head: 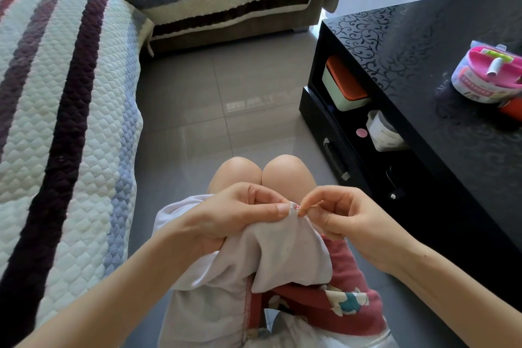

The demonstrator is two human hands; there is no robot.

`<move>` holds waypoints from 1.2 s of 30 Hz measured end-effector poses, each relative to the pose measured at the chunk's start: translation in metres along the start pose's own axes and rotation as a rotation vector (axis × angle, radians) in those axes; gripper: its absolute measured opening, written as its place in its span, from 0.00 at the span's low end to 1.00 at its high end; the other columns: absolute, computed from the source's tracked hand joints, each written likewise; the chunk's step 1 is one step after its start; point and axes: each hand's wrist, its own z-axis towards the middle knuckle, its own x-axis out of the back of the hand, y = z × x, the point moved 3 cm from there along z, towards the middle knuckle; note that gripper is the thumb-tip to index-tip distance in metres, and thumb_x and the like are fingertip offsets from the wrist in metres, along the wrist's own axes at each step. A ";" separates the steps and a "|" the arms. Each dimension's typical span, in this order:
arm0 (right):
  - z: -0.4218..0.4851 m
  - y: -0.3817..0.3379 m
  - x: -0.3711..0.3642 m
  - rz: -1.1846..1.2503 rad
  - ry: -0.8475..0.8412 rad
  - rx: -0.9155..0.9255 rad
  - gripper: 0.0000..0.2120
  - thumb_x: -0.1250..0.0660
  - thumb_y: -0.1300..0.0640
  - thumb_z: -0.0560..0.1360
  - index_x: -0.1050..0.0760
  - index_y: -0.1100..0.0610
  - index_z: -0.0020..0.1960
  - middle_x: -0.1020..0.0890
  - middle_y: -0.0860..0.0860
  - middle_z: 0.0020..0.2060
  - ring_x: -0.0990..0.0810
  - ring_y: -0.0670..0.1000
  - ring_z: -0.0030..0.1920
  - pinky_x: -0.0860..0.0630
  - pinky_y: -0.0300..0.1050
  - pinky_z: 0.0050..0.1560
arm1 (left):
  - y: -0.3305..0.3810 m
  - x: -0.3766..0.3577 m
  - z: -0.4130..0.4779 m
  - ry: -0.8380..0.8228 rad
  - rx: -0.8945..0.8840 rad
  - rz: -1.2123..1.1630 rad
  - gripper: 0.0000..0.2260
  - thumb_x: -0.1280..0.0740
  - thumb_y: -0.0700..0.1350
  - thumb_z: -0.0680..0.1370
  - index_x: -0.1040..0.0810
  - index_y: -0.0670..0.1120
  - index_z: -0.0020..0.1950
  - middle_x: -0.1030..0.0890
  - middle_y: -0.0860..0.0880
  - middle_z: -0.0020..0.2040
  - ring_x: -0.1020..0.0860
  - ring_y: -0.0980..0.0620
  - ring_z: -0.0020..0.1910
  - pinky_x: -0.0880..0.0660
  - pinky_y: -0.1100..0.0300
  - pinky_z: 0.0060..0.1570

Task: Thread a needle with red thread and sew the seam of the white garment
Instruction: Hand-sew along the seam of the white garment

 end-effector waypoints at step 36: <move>-0.003 -0.037 -0.025 -0.777 0.220 0.855 0.09 0.40 0.66 0.77 0.25 0.67 0.41 0.25 0.50 0.40 0.30 0.42 0.45 0.32 0.36 0.46 | 0.007 -0.007 0.005 0.126 -0.181 0.339 0.13 0.28 0.53 0.70 0.15 0.43 0.46 0.16 0.40 0.47 0.20 0.51 0.47 0.26 0.53 0.51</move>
